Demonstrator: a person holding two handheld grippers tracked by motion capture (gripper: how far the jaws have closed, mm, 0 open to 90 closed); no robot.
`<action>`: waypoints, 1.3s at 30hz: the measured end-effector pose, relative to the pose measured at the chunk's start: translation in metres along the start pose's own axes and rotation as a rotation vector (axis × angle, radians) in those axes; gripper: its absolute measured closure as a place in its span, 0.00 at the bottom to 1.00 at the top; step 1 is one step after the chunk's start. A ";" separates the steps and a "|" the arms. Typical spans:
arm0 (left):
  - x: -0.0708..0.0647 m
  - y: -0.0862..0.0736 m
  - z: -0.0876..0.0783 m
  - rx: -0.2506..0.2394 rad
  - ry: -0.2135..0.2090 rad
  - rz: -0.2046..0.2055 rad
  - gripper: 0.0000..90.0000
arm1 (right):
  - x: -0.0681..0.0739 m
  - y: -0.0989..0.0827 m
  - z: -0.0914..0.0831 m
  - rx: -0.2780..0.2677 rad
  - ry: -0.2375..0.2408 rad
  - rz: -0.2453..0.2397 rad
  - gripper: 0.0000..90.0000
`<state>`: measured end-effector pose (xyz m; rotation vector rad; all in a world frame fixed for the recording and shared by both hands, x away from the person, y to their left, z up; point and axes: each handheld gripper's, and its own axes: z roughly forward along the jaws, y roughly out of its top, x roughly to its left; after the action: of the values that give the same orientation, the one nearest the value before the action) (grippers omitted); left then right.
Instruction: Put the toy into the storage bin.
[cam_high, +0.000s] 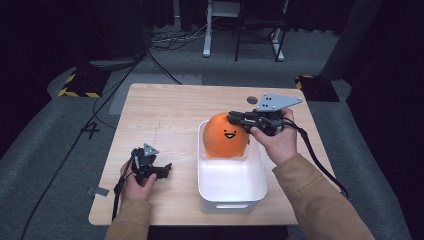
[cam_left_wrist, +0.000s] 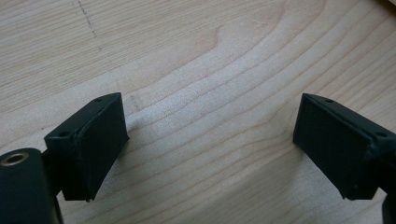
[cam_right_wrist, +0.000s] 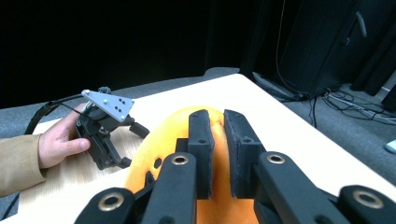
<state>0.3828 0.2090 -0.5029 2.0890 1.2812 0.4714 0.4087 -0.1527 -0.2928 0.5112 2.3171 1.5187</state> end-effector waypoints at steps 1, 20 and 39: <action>0.000 0.000 0.000 0.000 -0.001 0.000 0.11 | 0.001 -0.001 0.002 0.002 0.003 0.003 0.91; 0.000 0.000 0.000 -0.001 0.001 0.001 0.11 | 0.005 -0.027 0.037 0.132 0.037 0.005 0.91; 0.000 0.000 0.000 -0.001 0.001 0.001 0.11 | 0.005 -0.042 0.054 0.237 0.061 0.014 0.90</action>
<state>0.3828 0.2091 -0.5029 2.0894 1.2803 0.4738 0.4232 -0.1225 -0.3525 0.5469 2.5624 1.2889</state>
